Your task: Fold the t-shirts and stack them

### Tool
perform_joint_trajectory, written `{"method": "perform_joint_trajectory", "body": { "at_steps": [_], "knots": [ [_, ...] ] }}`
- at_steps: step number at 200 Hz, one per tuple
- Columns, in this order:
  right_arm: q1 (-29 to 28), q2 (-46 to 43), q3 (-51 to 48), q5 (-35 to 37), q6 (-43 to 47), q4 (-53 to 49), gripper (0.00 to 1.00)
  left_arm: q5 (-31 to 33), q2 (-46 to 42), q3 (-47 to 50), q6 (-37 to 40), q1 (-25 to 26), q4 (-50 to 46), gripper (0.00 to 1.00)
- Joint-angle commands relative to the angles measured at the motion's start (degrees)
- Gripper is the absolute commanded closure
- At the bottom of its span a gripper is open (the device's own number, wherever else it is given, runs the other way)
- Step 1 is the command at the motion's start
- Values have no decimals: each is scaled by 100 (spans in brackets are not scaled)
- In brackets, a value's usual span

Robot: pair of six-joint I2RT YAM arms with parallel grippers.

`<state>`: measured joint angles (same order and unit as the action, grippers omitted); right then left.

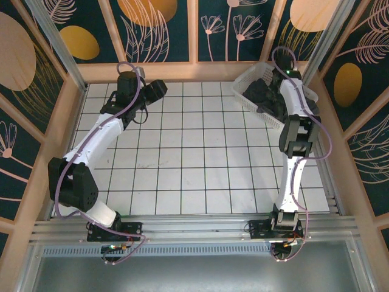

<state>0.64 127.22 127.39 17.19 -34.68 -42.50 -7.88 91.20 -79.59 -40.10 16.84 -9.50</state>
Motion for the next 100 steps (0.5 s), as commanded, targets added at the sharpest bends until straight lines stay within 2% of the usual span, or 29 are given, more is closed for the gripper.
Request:
{"method": "perform_joint_trajectory", "body": {
  "at_steps": [1, 27, 55, 100],
  "knots": [
    [-223, -1294, 426, 269, 719, 1361, 100, 331, -199, -248, 44, 30, -276, 35],
    [-692, -1904, 400, 28, 1408, 2266, 100, 809, -290, -294, -19, 30, -497, 36],
    [-1461, -2340, 537, -106, 2026, 2965, 100, 1324, -478, -294, -26, 26, -696, 36],
    [-2913, -2250, 1384, -386, 2897, 3288, 100, 2137, -1028, -21, -122, 31, -845, 35]
  ]
}}
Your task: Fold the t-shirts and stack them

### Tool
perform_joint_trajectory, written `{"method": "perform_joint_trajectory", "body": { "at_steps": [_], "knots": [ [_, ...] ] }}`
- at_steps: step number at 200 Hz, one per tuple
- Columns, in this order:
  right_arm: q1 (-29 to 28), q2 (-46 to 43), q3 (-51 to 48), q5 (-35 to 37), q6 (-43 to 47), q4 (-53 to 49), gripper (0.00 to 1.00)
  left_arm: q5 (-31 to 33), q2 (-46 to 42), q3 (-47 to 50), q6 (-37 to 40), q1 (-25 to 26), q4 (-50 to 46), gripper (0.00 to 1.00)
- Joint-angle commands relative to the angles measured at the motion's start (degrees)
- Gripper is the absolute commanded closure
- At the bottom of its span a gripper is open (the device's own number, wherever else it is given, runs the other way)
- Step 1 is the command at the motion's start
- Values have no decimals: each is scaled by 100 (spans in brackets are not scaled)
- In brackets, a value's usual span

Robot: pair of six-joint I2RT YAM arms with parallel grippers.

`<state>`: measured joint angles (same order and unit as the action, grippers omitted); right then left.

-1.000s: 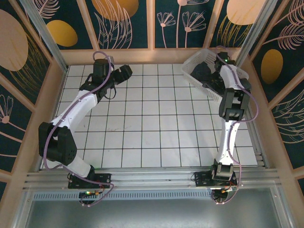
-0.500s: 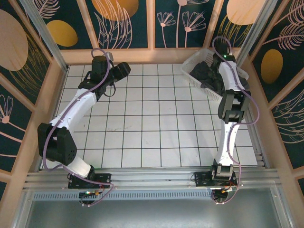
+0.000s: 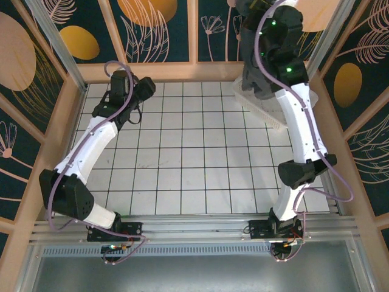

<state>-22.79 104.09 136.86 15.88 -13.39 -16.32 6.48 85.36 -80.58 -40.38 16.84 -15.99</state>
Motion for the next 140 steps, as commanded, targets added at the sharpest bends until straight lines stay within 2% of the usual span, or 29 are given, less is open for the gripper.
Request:
{"method": "perform_joint_trajectory", "body": {
  "at_steps": [1, 25, 47, 54, 58, 76, 87, 98, 109, 140],
  "knots": [
    [-605, 65, 442, -267, 781, 676, 100, 730, -460, 86, -98, 30, -204, 35],
    [-1378, 298, 368, -566, 890, 574, 100, 1481, -855, 247, -215, 29, -454, 33],
    [-1856, 675, -41, -1395, 573, 238, 100, 2107, -1217, 323, -254, 32, -670, 30],
    [-2008, 867, -141, -1464, 515, 24, 100, 2276, -1322, 323, -273, 34, -760, 29],
    [-2082, 999, -150, -1606, 481, -132, 95, 2358, -1386, 323, -285, 31, -805, 28],
    [-2307, 1686, 87, -2735, 356, -905, 54, 2613, -1638, 345, -291, 30, -971, 26],
    [-2439, 2024, 315, -3269, 362, -1303, 41, 2650, -1781, 375, -292, 25, -1075, 26],
    [-2522, 2126, 221, -3553, 421, -1449, 36, 2620, -1883, 431, -302, 28, -1199, 26],
    [-2535, 1970, -169, -3528, 415, -1306, 35, 2503, -1949, 512, -326, 22, -1314, 25],
    [-2129, 869, -2604, -2655, -233, -127, 35, 1775, -1916, 829, -446, 30, -1513, 25]
  ]
}}
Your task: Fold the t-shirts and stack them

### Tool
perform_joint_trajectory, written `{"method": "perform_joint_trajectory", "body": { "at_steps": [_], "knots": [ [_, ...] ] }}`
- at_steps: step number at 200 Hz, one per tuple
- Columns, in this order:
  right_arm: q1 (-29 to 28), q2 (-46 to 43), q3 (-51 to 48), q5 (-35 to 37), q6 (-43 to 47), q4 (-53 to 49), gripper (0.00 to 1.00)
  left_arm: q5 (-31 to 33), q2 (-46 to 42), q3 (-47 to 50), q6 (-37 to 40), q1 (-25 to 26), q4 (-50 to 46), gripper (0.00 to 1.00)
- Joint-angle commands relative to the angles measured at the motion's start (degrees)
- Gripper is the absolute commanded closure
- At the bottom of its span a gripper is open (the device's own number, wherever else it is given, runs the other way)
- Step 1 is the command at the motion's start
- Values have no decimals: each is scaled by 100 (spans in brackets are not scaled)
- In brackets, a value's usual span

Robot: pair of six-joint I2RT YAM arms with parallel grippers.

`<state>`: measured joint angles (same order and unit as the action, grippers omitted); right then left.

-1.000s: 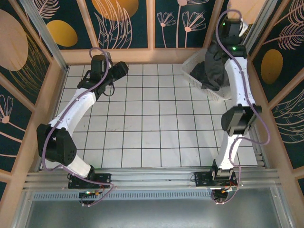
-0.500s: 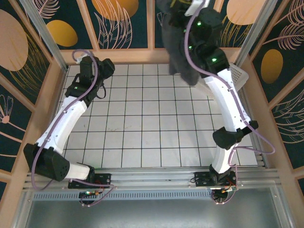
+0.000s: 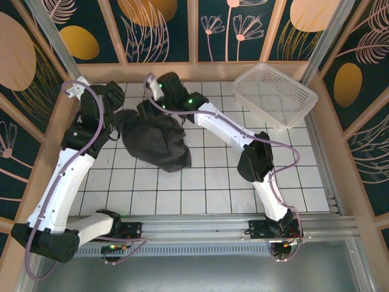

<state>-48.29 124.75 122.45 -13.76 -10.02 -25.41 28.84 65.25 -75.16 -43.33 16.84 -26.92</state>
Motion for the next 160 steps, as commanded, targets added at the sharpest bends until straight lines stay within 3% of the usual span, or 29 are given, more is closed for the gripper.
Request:
{"method": "perform_joint_trajectory", "body": {
  "at_steps": [1, 20, 43, 86, 122, 144, 160],
  "knots": [
    [442, -1224, -1238, 350, -614, 809, 35, -495, 98, 302, -159, 30, -424, 25],
    [1032, -1567, -2322, 1147, -1512, 885, 39, -1169, 306, 564, -316, 30, -386, 25],
    [1801, -1639, -3115, 1283, -2406, 877, 46, -2114, 821, 788, -557, 30, -150, 23],
    [2891, -1092, -3231, 1358, -3432, 956, 56, -3548, 1981, 722, -1009, 26, 655, 25],
    [3451, -713, -2906, 1704, -4073, 1010, 58, -4123, 3187, 45, -737, 158, 354, 27],
    [3655, -610, -2713, 1653, -4235, 1021, 58, -3896, 3944, -621, -378, 385, -531, 25],
    [3615, -550, -2457, 1495, -3974, 1016, 58, -3805, 4197, -821, -232, 514, -676, 25]
  ]
}}
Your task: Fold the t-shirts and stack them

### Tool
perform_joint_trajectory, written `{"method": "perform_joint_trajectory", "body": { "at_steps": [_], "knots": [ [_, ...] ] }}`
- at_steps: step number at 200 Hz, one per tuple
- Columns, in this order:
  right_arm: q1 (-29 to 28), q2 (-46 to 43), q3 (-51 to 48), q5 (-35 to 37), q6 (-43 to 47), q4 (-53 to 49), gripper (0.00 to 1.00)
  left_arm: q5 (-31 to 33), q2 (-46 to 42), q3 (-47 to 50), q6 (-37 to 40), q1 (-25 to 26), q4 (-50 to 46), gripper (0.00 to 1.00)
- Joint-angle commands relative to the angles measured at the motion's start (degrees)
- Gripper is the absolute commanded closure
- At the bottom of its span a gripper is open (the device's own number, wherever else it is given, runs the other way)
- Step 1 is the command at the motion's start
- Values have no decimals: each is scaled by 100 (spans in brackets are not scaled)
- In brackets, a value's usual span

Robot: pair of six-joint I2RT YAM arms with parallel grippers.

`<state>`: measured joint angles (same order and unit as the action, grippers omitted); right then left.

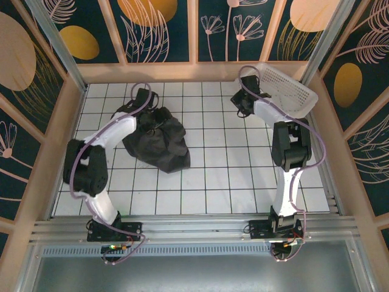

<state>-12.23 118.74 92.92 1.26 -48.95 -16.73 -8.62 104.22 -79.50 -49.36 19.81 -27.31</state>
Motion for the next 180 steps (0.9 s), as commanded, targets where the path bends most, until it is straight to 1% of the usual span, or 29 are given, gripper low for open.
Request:
{"method": "perform_joint_trajectory", "body": {
  "at_steps": [1, 18, 31, 48, 60, 76, 85, 90, 98, 104, 107, 123, 135, 147, 159, 180],
  "knots": [
    [-4, 52, 515, -5, -54, 142, 58, -55, 309, -393, 378, 225, -641, 25],
    [-245, 63, 753, -170, 378, -45, 57, -5, 504, -565, 481, 334, -688, 26],
    [-450, -18, 735, -168, 613, -198, 56, 204, 777, -838, 623, 427, -1042, 28],
    [-711, -333, 363, -187, 753, -193, 55, 648, 1203, -1287, 879, 535, -1739, 30],
    [-908, -560, 48, -224, 822, -139, 54, 659, 1347, -1352, 957, 550, -1816, 36],
    [-1201, -792, -324, -257, 967, -183, 53, 410, 1409, -1331, 1012, 550, -1566, 54],
    [-1333, -919, -584, -294, 1024, -216, 53, 262, 1485, -1438, 1054, 558, -1551, 63],
    [-1400, -993, -754, -324, 1032, -210, 53, 204, 1553, -1539, 1074, 559, -1589, 70],
    [-1475, -1136, -1080, -380, 1021, -171, 53, 156, 1652, -1695, 1111, 561, -1682, 85],
    [-1507, -1245, -1333, -452, 995, -101, 52, 180, 1707, -1805, 1134, 559, -1758, 96],
    [-1517, -1305, -1477, -496, 994, -56, 52, 225, 1718, -1867, 1138, 558, -1798, 100],
    [-1578, -1552, -2073, -707, 1047, 128, 50, 418, 1643, -2096, 1116, 559, -1873, 100],
    [-1650, -1621, -2286, -903, 1261, 174, 49, 502, 1486, -2320, 994, 529, -1877, 100],
    [-1780, -1616, -2352, -947, 1570, 87, 49, 691, 1281, -2636, 797, 483, -1892, 100],
    [-1879, -1599, -2405, -1019, 1879, 65, 48, 1041, 1002, -2963, 561, 424, -1885, 100],
    [-2274, -1445, -2380, -1208, 2256, 67, 44, 1528, 556, -3525, 291, 264, -1844, 100]
  ]
}}
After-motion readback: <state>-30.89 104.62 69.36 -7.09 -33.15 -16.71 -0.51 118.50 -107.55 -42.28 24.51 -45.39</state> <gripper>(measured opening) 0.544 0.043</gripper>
